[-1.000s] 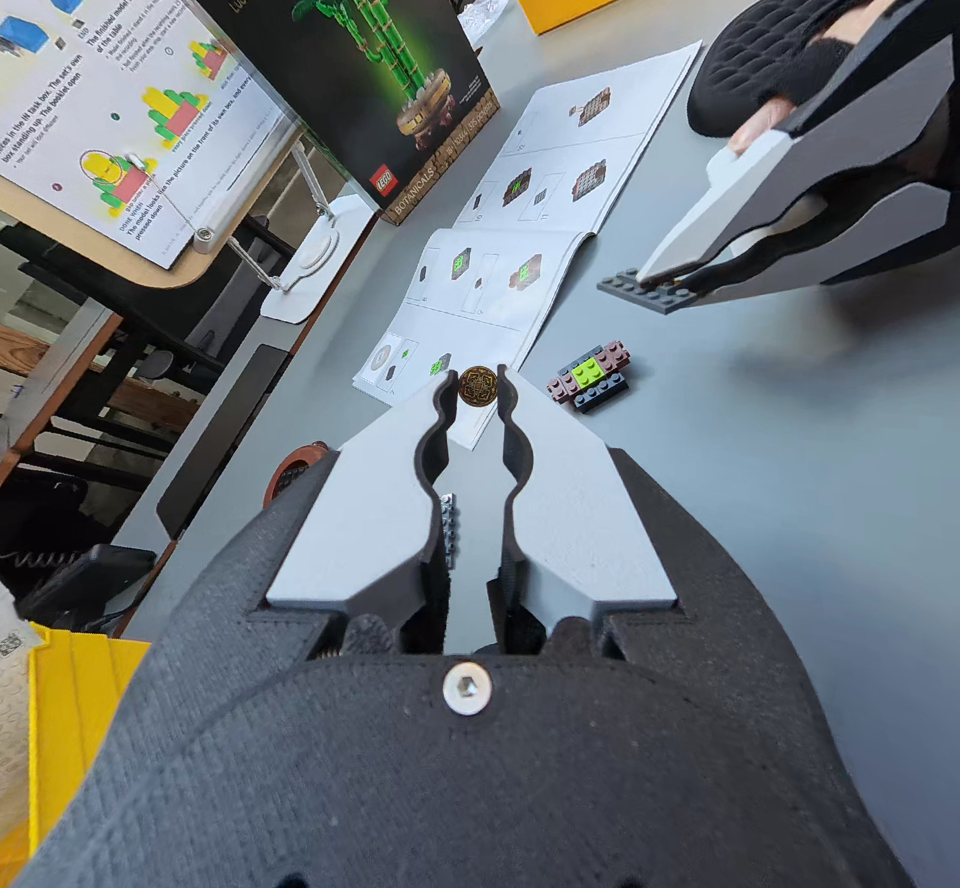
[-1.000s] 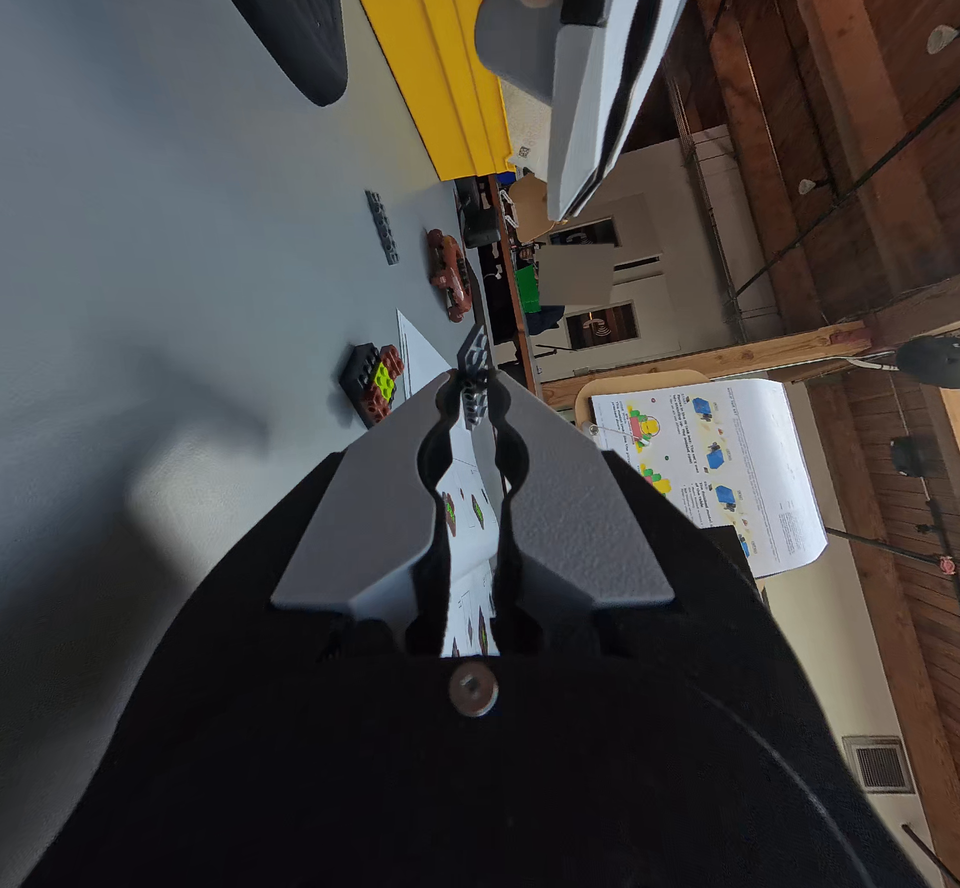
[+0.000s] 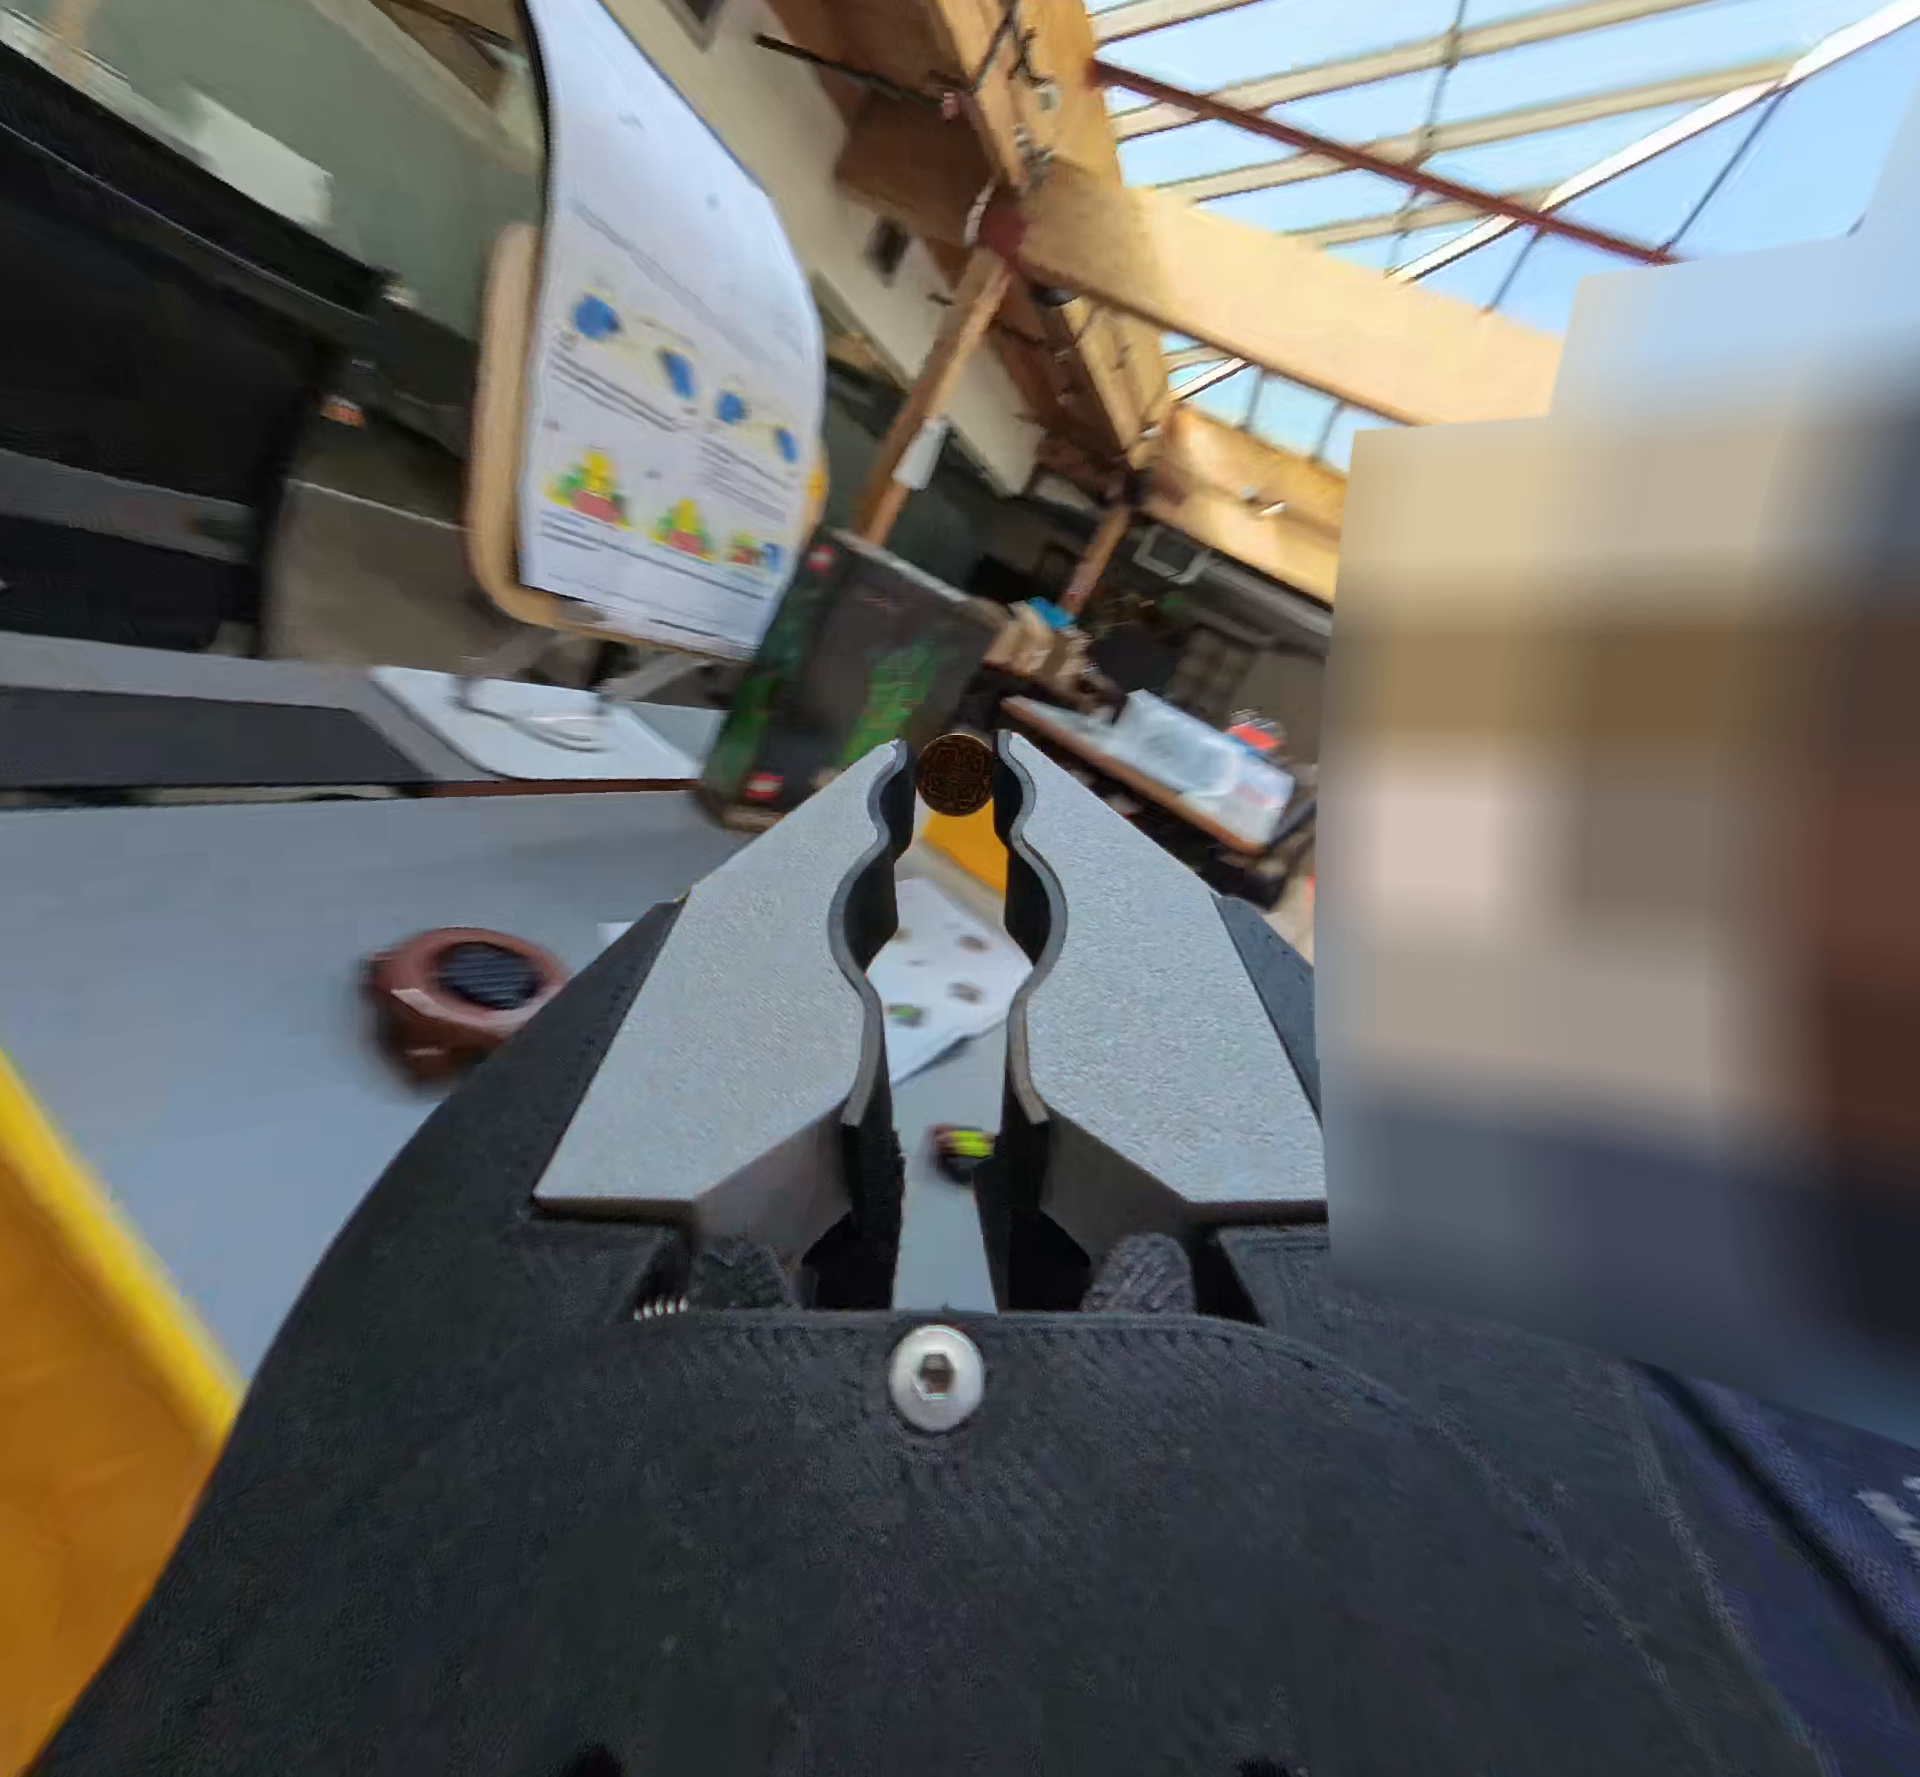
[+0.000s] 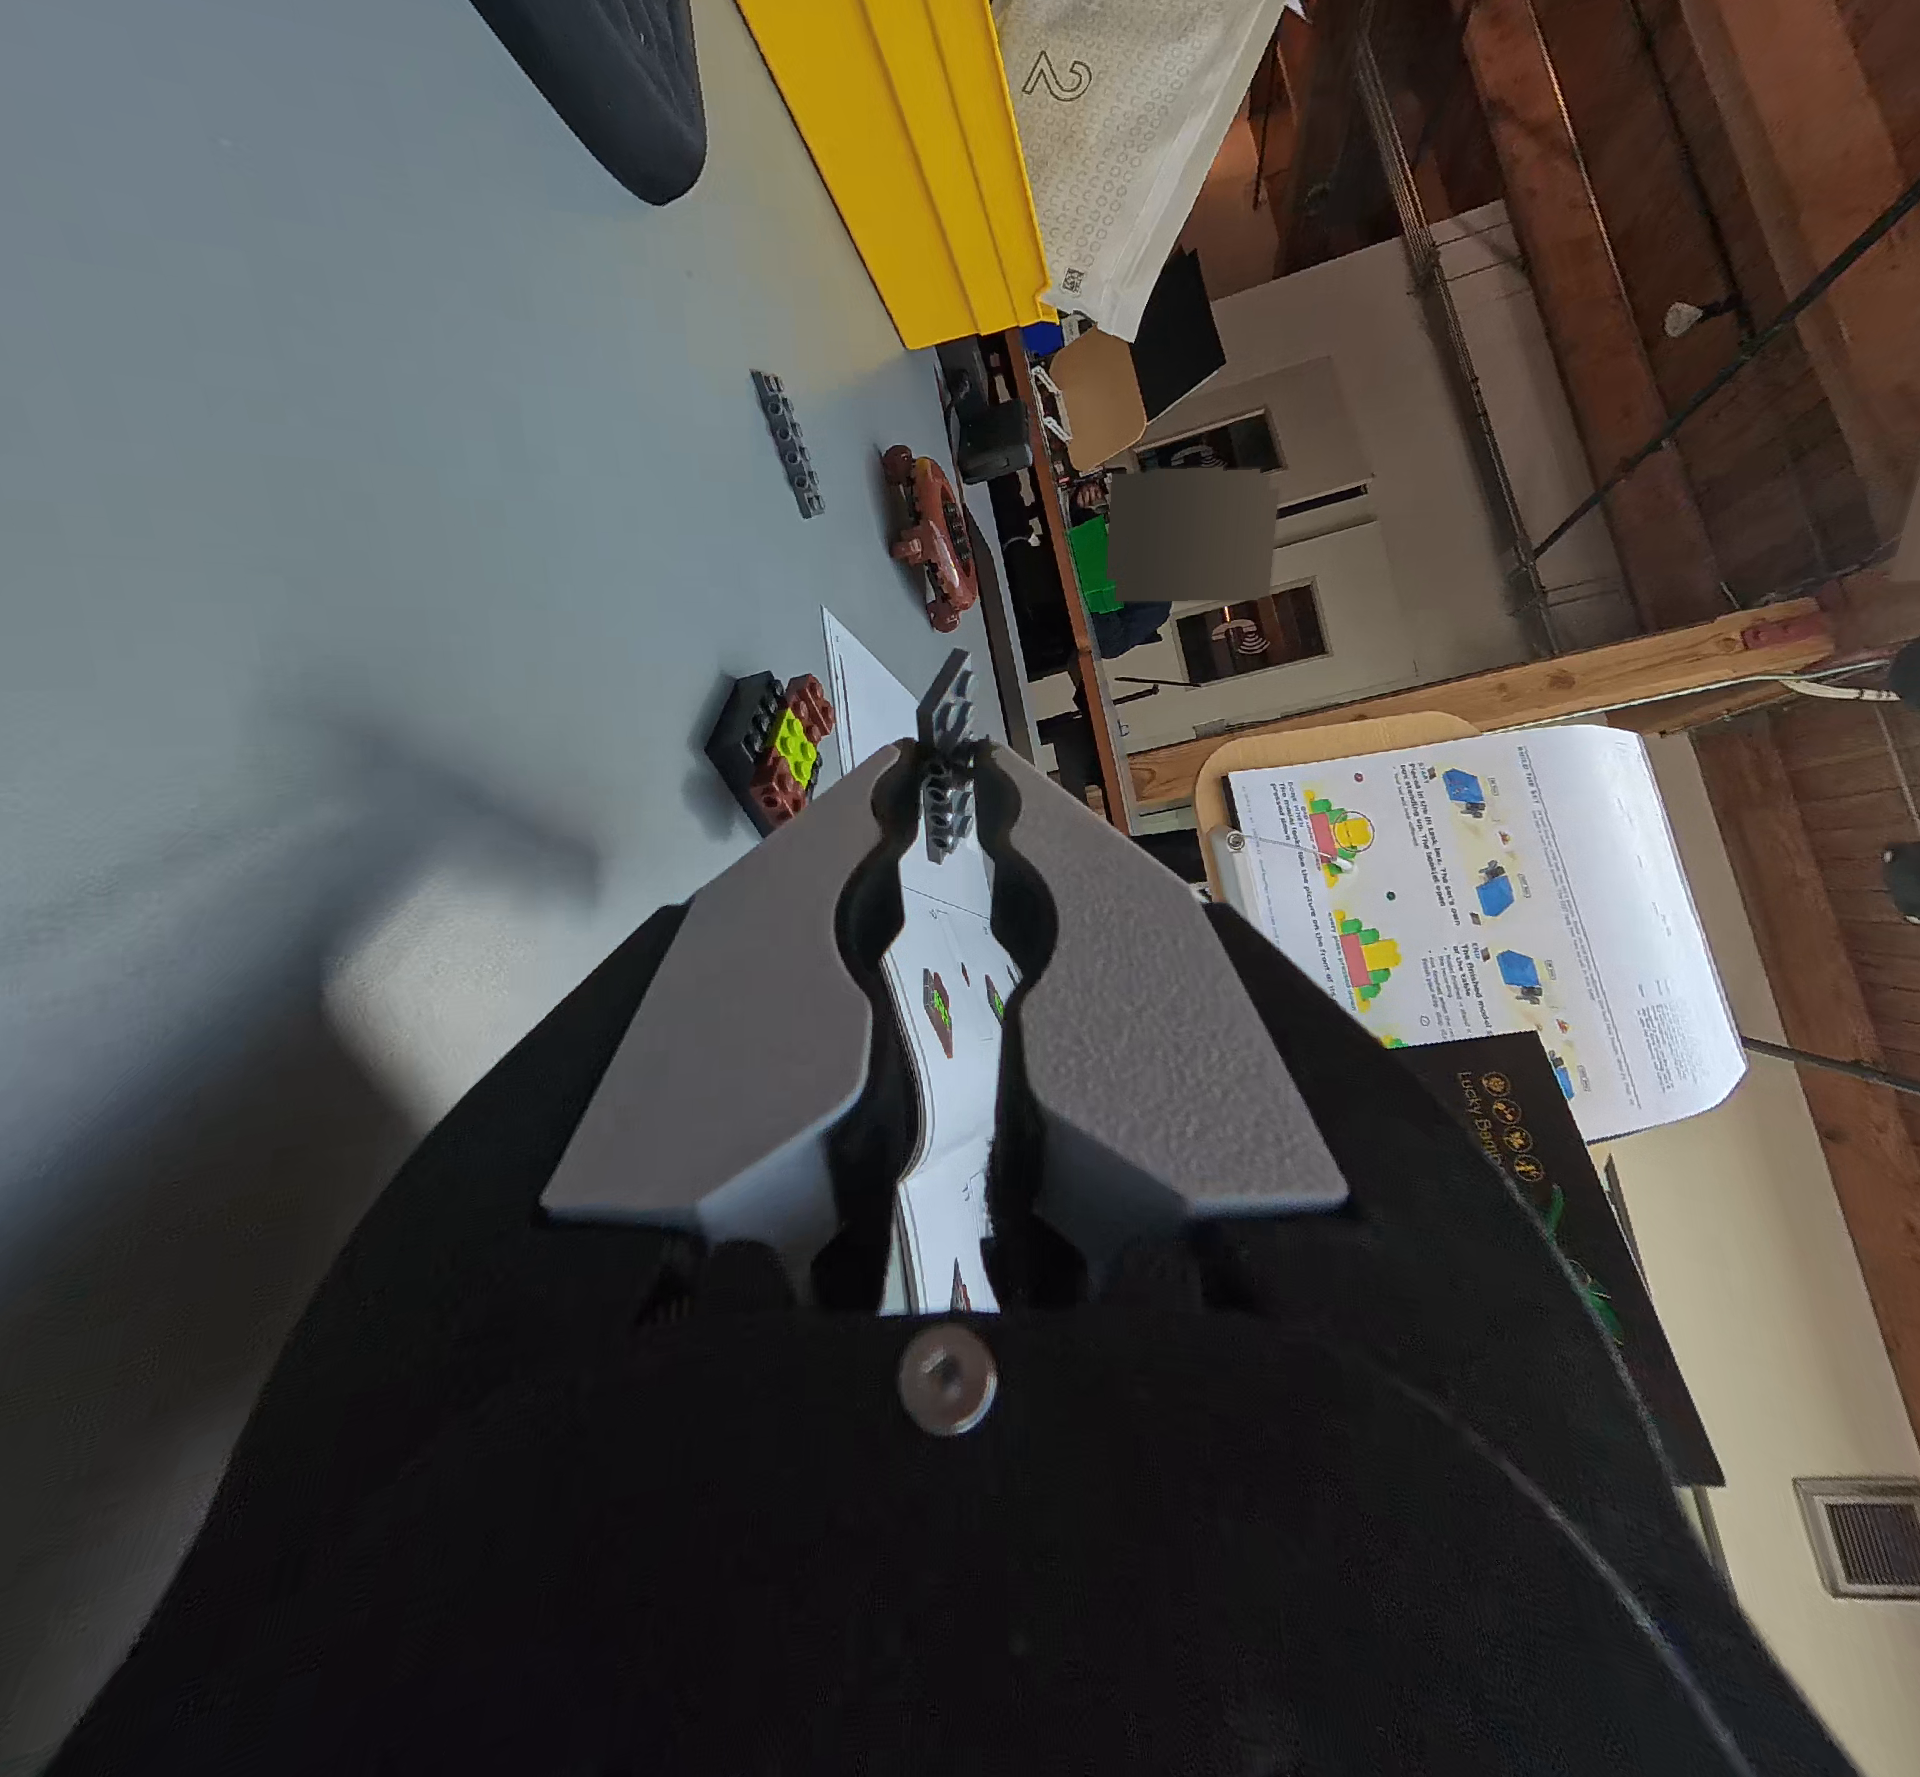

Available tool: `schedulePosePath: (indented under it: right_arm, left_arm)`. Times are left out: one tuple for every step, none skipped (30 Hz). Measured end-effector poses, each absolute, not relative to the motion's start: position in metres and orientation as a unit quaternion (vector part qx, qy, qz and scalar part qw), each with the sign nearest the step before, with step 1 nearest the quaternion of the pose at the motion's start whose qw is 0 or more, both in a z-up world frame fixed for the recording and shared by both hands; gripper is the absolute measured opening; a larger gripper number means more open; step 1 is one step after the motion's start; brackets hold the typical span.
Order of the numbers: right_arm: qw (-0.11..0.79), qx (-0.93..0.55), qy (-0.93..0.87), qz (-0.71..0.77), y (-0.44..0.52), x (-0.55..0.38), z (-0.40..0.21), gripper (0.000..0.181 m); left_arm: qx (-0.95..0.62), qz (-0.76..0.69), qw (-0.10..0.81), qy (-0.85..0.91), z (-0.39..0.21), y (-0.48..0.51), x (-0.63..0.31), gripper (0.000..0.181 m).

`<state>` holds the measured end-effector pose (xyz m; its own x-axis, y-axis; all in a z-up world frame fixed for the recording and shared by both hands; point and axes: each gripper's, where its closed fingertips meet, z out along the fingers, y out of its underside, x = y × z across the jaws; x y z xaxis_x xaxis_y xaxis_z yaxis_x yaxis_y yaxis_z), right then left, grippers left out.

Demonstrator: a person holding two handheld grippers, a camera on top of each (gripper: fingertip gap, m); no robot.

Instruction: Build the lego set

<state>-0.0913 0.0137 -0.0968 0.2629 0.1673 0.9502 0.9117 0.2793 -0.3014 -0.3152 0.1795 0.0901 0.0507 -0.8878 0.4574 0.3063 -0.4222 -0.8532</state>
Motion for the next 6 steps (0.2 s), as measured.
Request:
schedulePosePath:
  right_arm:
    - [0.606, -0.516, -0.525, -0.302, 0.014, -0.093, -0.097, 0.009]
    - [0.609, -0.514, -0.525, -0.296, 0.014, -0.095, -0.097, 0.009]
    - [0.613, -0.515, -0.524, -0.291, 0.014, -0.096, -0.095, 0.009]
    - [0.614, -0.517, -0.522, -0.288, 0.015, -0.096, -0.095, 0.009]
    - [0.614, -0.519, -0.52, -0.288, 0.016, -0.096, -0.095, 0.009]
    - [0.613, -0.522, -0.517, -0.29, 0.017, -0.094, -0.095, 0.009]
  left_arm:
    - [-0.589, -0.543, 0.524, 0.287, 0.087, 0.206, -0.336, 0.012]
    - [-0.625, -0.452, 0.559, 0.304, 0.08, 0.233, -0.357, 0.012]
    - [-0.663, -0.372, 0.571, 0.31, 0.068, 0.259, -0.376, 0.012]
    - [-0.701, -0.311, 0.559, 0.315, 0.054, 0.28, -0.391, 0.012]
    - [-0.735, -0.268, 0.533, 0.322, 0.037, 0.296, -0.402, 0.012]
    - [-0.765, -0.233, 0.508, 0.321, 0.021, 0.31, -0.41, 0.012]
